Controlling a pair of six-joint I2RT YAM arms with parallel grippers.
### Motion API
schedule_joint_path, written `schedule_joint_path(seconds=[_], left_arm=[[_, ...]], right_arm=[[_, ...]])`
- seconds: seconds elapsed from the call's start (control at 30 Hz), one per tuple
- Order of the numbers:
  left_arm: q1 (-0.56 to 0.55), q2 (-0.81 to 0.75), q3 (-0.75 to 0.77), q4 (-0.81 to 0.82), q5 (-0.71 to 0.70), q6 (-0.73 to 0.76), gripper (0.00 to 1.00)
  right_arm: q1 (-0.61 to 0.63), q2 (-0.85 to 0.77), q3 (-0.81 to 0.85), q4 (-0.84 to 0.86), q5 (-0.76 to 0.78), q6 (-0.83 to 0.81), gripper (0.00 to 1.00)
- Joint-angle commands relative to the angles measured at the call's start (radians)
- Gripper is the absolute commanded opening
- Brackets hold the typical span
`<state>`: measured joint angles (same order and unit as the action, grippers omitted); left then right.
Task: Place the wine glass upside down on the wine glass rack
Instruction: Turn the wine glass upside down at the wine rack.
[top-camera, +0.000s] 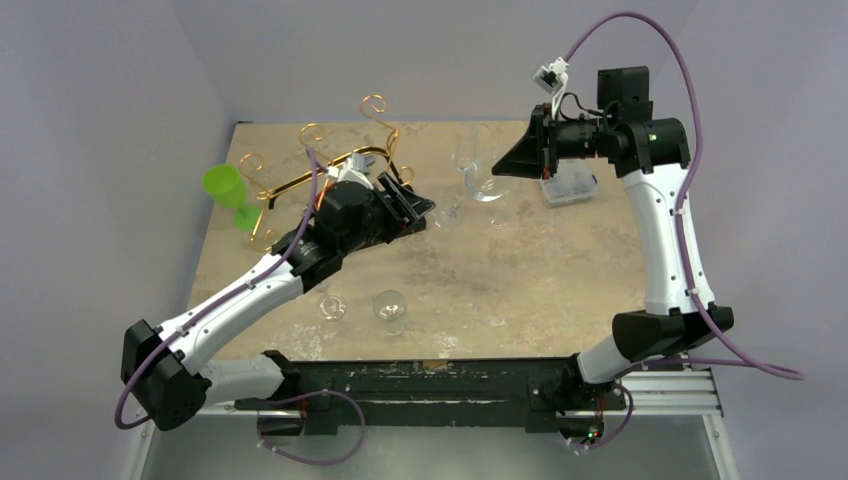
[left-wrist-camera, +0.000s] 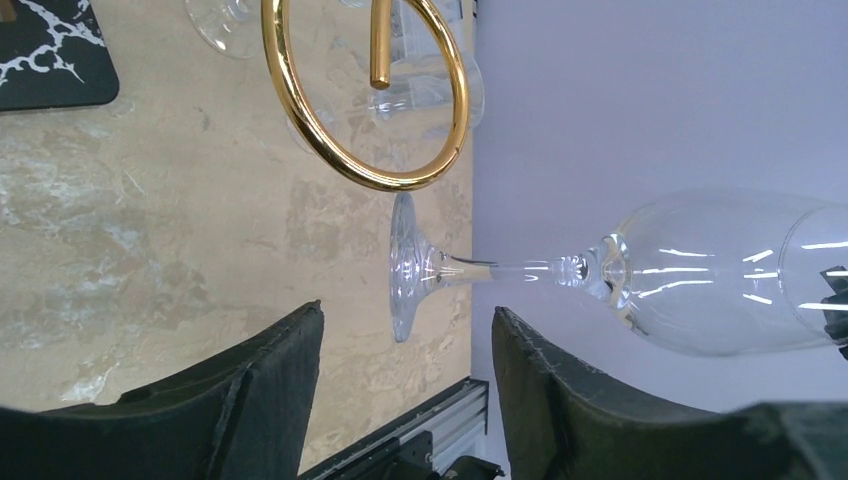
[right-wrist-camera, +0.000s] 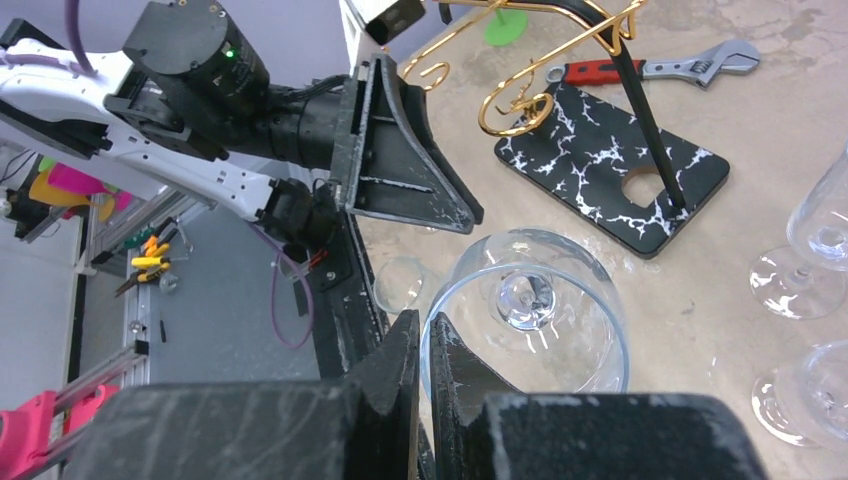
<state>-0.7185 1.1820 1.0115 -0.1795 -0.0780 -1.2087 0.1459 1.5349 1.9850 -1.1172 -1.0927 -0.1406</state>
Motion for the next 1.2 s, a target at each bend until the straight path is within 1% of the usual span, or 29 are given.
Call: schedule_joint_path(seconds=[0.0,0.23,0.4,0.57,0.63,0.67,0.7,0.87,1.0,1.17], left_arm=[[-0.013,0.016,0.015,0.082,0.013,-0.064,0.58],[-0.029,0.038,0.012,0.097,0.004,-0.09,0.53],[-0.033,0.048,0.012,0.121,0.015,-0.095,0.43],[-0.035,0.048,0.002,0.152,0.033,-0.095,0.19],[-0.035,0.045,-0.005,0.164,0.039,-0.095,0.02],[-0.035,0.043,-0.009,0.163,0.043,-0.093,0.0],[-0.035,0.038,-0.014,0.199,0.045,-0.092,0.0],[-0.033,-0.025,-0.049,0.214,0.022,-0.052,0.0],[-0.033,-0.086,-0.071,0.203,0.012,-0.02,0.0],[-0.033,-0.147,-0.095,0.183,-0.012,0.036,0.0]], right_arm=[[0.006,-0.055,0.036,0.074,-0.094,0.033,0.0],[0.006,-0.075,0.009,0.107,-0.127,0.061,0.0],[0.006,-0.086,-0.01,0.127,-0.145,0.077,0.0],[0.006,-0.093,-0.02,0.134,-0.148,0.083,0.0],[0.006,-0.094,-0.025,0.138,-0.151,0.082,0.0],[0.006,-0.096,-0.028,0.14,-0.15,0.083,0.0],[0.005,-0.097,-0.03,0.14,-0.149,0.082,0.0],[0.005,-0.111,-0.044,0.096,-0.112,0.024,0.0],[0.006,-0.134,-0.098,0.073,-0.088,-0.042,0.13],[0.005,-0.179,-0.186,0.072,-0.078,-0.097,0.35]])
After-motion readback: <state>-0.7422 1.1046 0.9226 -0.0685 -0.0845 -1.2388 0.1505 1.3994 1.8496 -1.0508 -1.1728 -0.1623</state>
